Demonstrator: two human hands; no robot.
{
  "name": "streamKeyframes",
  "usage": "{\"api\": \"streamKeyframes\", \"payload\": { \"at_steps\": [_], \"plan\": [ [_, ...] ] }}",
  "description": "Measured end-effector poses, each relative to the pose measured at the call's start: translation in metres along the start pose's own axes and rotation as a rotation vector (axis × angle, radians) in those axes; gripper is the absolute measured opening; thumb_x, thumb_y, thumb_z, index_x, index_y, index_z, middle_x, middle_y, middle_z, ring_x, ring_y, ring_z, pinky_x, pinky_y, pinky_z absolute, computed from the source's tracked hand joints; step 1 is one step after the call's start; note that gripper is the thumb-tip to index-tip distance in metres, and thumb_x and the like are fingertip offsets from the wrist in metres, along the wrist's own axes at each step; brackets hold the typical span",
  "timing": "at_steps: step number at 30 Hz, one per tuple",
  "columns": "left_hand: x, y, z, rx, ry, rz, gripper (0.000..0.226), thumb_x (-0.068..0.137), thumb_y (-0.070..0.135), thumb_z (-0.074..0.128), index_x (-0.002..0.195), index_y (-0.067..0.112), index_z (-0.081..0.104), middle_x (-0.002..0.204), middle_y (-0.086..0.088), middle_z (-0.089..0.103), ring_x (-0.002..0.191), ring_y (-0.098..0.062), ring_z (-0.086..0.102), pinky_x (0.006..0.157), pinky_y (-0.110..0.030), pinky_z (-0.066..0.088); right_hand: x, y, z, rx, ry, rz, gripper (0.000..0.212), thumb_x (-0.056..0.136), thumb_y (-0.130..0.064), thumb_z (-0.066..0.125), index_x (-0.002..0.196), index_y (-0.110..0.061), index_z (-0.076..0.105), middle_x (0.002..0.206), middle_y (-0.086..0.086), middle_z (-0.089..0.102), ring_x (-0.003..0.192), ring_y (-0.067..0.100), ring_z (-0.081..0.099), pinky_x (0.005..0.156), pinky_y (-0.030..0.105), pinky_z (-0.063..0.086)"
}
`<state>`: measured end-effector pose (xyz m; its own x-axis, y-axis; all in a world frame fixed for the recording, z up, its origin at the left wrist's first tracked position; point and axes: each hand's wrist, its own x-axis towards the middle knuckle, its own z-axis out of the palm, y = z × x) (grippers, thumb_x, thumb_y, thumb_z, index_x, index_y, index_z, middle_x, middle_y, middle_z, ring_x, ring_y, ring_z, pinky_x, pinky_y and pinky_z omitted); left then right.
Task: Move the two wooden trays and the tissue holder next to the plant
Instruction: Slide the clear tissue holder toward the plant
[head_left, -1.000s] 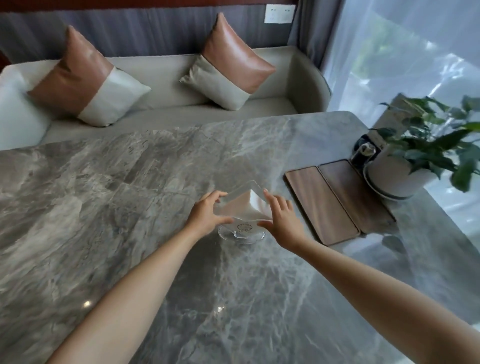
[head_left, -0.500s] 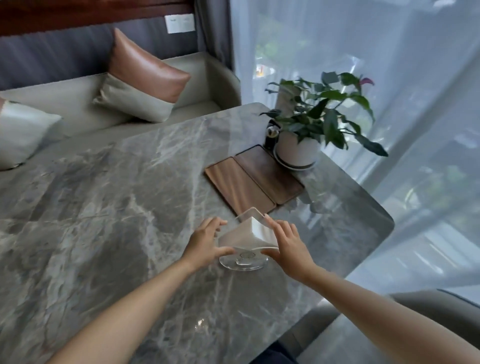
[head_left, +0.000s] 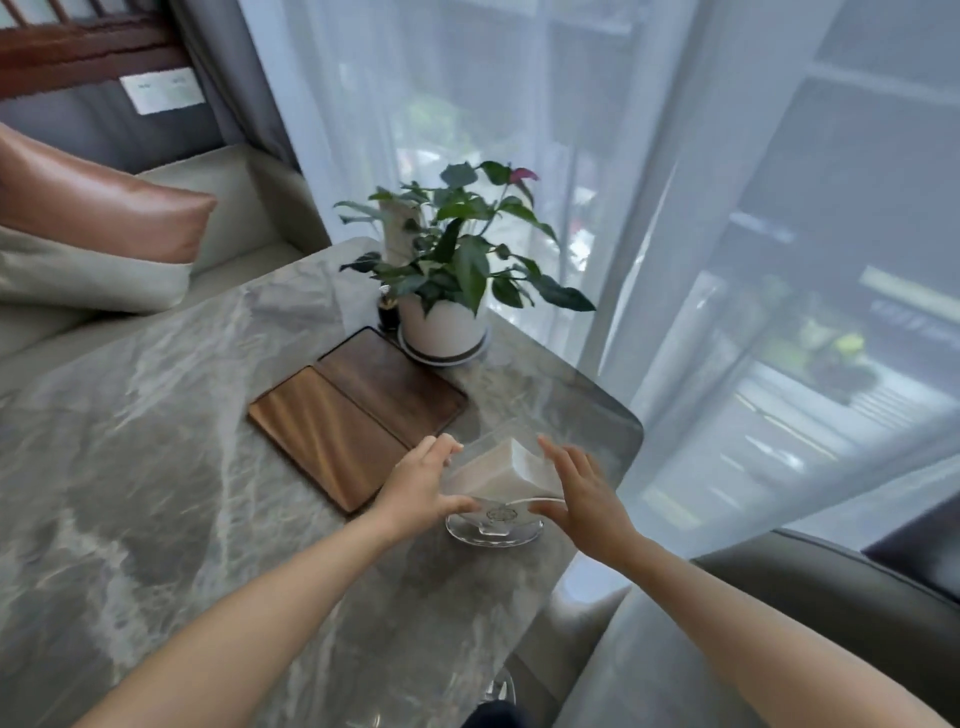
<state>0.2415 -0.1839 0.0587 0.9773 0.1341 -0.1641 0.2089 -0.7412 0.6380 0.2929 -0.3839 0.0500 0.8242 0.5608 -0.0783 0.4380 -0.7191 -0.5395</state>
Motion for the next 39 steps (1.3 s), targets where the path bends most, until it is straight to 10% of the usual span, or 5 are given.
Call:
{"api": "streamKeyframes", "payload": {
  "at_steps": [39],
  "plan": [
    [0.212,0.122,0.024,0.487,-0.262,0.149,0.070,0.082,0.030,0.068,0.140,0.021,0.030,0.126,-0.017,0.059,0.113,-0.033,0.056,0.092,-0.042,0.048,0.089,0.100,-0.081,0.074,0.226,0.385,0.079,0.078,-0.024,0.069,0.141,-0.015,0.021,0.130,0.010,0.042,0.117,0.030,0.037,0.080,0.039,0.044]
  ]
}}
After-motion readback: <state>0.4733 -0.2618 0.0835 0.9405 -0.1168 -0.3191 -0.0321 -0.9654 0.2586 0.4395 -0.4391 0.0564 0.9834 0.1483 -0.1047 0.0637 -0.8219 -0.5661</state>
